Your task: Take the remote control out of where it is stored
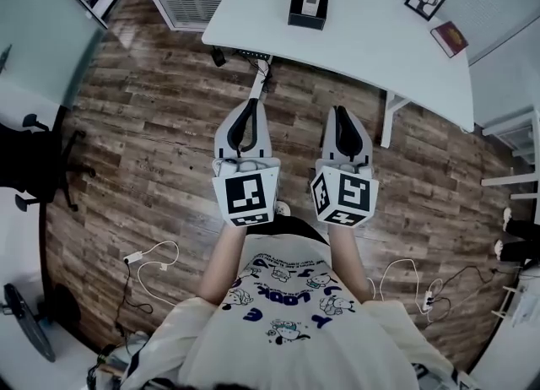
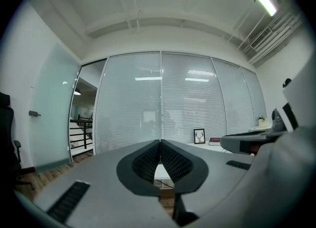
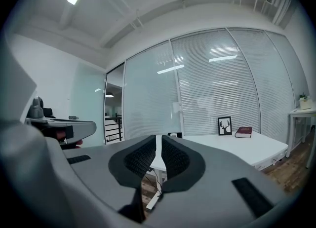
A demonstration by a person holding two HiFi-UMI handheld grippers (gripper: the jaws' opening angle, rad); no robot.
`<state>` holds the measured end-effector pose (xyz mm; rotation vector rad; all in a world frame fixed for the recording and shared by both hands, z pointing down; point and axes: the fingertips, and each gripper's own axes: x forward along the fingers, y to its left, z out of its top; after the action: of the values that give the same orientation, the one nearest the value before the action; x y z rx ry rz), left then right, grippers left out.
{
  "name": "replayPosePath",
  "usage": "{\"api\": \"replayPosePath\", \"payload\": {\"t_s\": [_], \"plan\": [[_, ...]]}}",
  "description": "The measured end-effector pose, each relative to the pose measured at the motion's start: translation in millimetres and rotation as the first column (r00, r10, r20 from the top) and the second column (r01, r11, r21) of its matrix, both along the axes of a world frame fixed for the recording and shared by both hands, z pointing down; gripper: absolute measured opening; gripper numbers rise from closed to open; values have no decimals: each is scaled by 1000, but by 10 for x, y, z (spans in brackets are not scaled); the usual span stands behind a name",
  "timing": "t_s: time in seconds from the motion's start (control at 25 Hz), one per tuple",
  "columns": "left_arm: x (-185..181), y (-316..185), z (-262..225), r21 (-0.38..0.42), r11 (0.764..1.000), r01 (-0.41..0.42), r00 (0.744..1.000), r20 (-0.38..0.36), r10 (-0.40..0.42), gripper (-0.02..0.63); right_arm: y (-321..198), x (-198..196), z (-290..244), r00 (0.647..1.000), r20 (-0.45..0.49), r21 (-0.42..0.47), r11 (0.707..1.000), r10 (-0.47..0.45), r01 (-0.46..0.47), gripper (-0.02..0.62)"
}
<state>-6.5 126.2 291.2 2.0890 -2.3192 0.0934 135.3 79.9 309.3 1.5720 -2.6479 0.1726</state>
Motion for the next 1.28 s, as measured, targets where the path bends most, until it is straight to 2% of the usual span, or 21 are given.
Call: {"api": "replayPosePath", "payload": {"t_s": [0.4,1.28], "plan": [[-67,-657,118,-19,1000,-19,1000,-9,19,18,-626,-58,126,1000,4,-25,1000,15,-15,54],[-594,-2846,219,-32,994,-102,994,-44,100,18,-2691,-634,192,997,-28,-38,997,67,-68,54]]}}
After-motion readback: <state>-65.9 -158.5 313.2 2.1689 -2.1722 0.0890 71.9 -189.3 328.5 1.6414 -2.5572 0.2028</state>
